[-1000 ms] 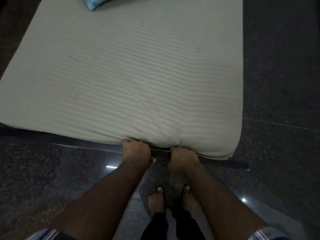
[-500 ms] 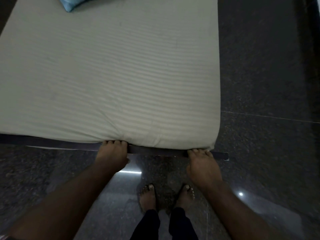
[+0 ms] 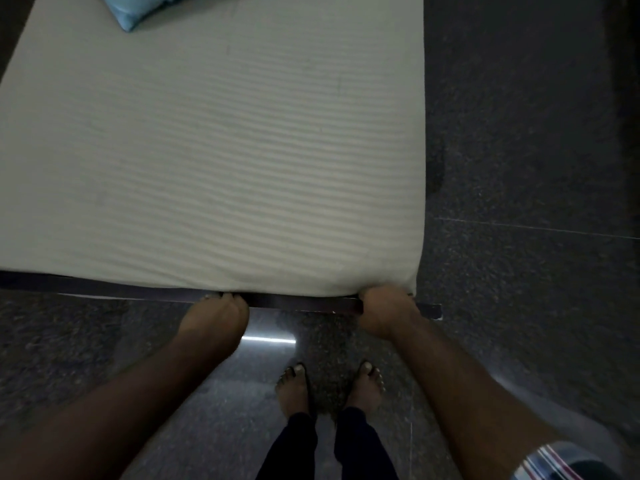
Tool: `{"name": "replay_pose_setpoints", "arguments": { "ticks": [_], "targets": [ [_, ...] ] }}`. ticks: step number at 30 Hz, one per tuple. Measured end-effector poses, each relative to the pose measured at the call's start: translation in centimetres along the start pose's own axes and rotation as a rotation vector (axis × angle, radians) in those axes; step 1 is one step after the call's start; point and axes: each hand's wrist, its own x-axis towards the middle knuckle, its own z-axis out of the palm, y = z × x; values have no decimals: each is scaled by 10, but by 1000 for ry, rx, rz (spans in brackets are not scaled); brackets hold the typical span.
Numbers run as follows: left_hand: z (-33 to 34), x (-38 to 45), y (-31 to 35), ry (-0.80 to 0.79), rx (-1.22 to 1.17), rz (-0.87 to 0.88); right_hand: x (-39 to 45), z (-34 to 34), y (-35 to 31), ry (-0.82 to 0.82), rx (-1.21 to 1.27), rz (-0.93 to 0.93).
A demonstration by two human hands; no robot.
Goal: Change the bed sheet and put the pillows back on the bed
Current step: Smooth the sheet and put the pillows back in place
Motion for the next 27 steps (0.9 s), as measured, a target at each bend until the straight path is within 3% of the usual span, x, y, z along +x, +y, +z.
{"name": "replay_pose_setpoints", "arguments": {
  "ticks": [4, 6, 9, 10, 12, 15, 18, 21, 24, 26, 27],
  "targets": [
    [-11, 21, 57, 42, -163, 161, -28, 30, 16, 157, 197, -127],
    [-21, 39, 92, 110, -223, 232, -41, 42, 22, 329, 373, -139],
    [-30, 61, 132, 100, -235, 219, -52, 39, 45, 568, 488, 112],
    [-29, 65, 141, 67, -230, 190, -51, 35, 54, 542, 430, 193],
    [-27, 66, 154, -25, -225, 118, -41, 24, 67, 296, 344, 289],
    [-30, 61, 168, -183, -223, 0, -22, 12, 74, -57, 328, 265],
    [-41, 62, 179, -253, -243, -64, -11, 3, 82, -218, 179, 198],
    [-60, 68, 175, -257, -371, -106, -16, -13, 101, -260, 226, 180],
    [-66, 77, 159, -159, -532, -188, -30, -14, 123, 44, 434, 279],
    [-67, 85, 146, 60, -605, -241, -33, -11, 128, 462, 523, 310],
    [-67, 90, 140, 173, -609, -263, -30, -14, 122, 650, 505, 228]
  ]
}}
